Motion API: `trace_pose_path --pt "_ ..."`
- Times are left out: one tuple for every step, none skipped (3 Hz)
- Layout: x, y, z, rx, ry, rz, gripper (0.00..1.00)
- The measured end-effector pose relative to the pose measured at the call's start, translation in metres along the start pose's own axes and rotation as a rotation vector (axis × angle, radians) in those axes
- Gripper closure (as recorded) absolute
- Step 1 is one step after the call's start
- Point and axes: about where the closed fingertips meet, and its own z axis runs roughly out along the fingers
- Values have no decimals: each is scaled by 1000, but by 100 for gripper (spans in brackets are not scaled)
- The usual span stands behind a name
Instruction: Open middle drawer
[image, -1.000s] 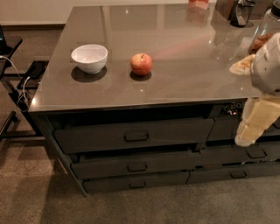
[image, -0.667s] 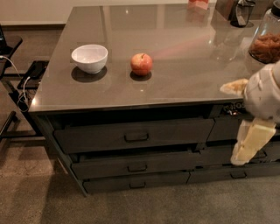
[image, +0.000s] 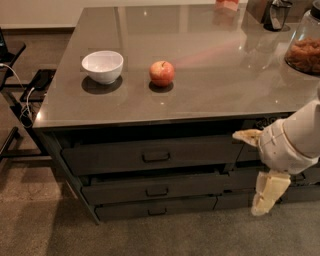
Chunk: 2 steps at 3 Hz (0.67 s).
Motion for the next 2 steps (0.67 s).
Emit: trace_pose_path --pt "1 2 2 -4 2 2 0" --pt "0 2 8 -15 16 6 0"
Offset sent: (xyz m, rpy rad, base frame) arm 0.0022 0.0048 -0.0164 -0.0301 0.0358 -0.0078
